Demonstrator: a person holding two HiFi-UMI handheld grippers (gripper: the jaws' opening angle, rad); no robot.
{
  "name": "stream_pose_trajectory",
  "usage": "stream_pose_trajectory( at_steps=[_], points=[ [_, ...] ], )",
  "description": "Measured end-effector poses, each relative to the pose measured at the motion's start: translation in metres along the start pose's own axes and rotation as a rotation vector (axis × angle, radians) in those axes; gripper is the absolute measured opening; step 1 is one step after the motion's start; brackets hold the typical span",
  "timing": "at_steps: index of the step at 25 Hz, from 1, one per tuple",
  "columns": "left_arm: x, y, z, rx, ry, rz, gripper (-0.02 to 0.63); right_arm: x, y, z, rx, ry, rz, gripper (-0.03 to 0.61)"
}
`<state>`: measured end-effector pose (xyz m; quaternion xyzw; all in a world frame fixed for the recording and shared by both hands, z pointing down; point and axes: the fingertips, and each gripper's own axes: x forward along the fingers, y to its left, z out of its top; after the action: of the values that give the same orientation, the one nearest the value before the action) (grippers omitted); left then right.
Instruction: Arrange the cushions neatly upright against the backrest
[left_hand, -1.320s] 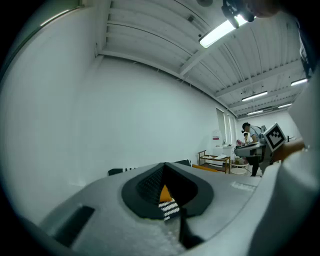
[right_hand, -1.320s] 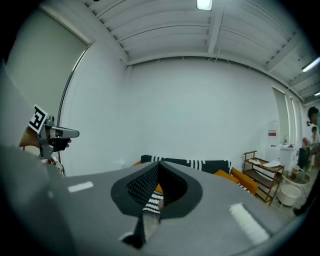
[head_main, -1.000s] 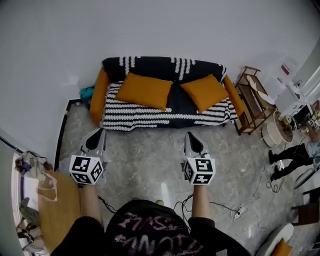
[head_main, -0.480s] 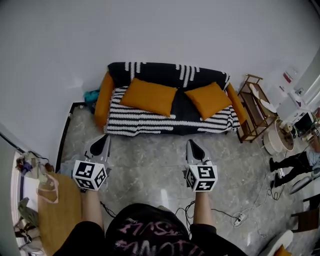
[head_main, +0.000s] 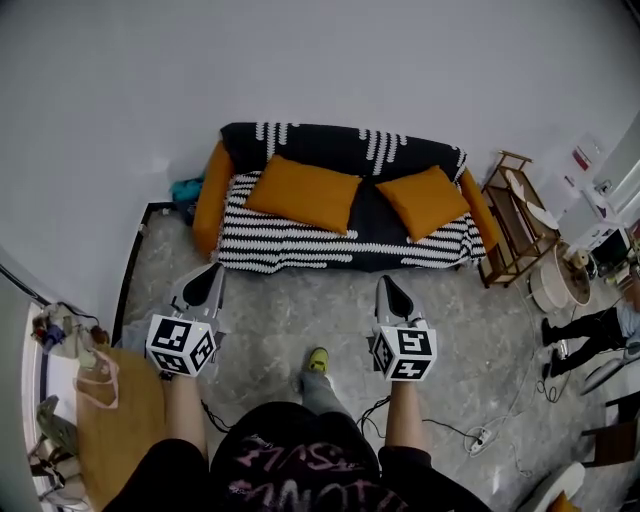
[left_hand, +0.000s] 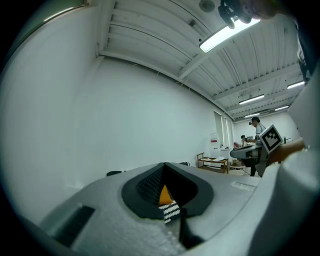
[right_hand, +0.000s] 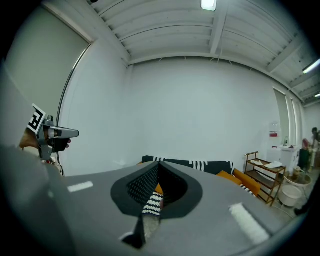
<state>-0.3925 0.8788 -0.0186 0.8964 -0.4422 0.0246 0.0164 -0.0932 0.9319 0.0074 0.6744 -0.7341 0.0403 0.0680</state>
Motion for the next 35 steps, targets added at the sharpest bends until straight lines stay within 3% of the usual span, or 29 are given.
stream_pose_trajectory(
  at_steps=[13, 25, 35],
  points=[
    [0.101, 0.049, -0.019, -0.023, 0.047, 0.010, 0.002, 0.111, -0.038, -0.012, 0.020, 0.029, -0.008, 0.012],
    [0.266, 0.099, -0.034, -0.062, 0.122, 0.030, 0.003, 0.272, -0.114, -0.014, 0.010, 0.103, 0.007, 0.012],
    [0.372, 0.103, -0.023, -0.021, 0.159, 0.043, 0.003, 0.370, -0.174, -0.012, 0.077, 0.101, 0.051, 0.012]
  ],
)
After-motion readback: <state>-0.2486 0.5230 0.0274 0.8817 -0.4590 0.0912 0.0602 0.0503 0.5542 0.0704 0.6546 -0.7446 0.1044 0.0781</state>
